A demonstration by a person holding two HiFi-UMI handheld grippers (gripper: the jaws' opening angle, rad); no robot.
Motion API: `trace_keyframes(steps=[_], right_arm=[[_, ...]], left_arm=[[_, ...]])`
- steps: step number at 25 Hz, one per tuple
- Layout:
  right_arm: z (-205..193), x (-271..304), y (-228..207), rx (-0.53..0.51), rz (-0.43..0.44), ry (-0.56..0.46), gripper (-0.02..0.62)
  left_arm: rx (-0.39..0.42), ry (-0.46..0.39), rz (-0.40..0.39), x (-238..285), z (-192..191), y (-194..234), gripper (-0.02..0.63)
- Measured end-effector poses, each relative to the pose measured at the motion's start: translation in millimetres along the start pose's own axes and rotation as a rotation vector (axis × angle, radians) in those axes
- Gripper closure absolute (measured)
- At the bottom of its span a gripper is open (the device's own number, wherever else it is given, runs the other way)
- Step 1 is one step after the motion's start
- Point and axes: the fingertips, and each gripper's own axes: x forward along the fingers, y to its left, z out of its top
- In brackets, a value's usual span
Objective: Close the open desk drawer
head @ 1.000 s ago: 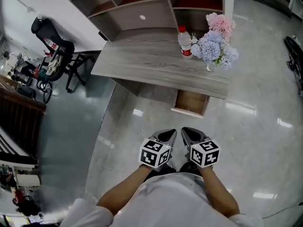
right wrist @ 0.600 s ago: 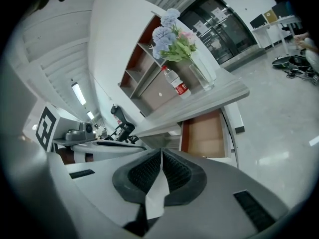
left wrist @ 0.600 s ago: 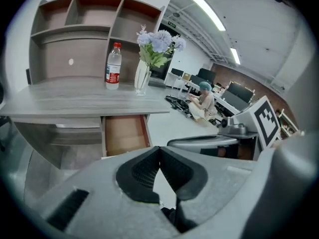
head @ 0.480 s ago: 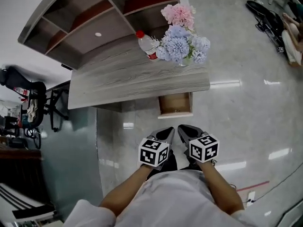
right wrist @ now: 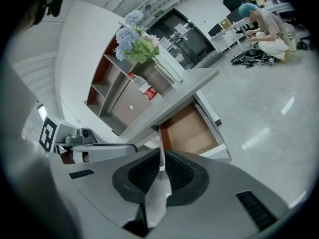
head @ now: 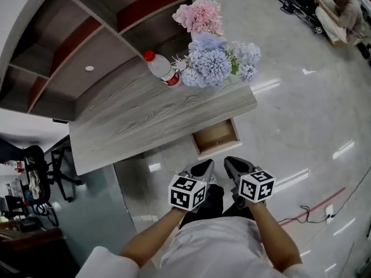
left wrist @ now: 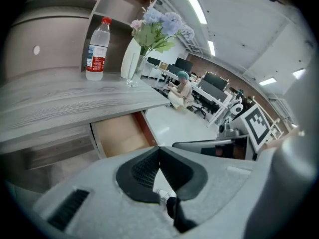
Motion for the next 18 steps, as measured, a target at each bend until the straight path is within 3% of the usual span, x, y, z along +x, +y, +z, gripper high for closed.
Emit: trace_keyframes(steps=[6,11,16,18], right_arm=[[-21,17,-17,0.143,-0.083,-0.063,0.592],[-31,30,-25,0.197,-0.116,-0.116,0.591],[-42,41,-43,0.282,-0.146,-0.211,0.588],[-45,45,-49,0.323,-0.149,-0.248,0.558]], left_arm=[[0.081,0.039,-0.080,19,0,19,0.603],[0.160,0.070,-0.138,32,1,25,0.603],[0.246,0.087,-0.164,38,-3,30,0.603],[0.261,0.094,-0.164,39,-5,33,0.603]])
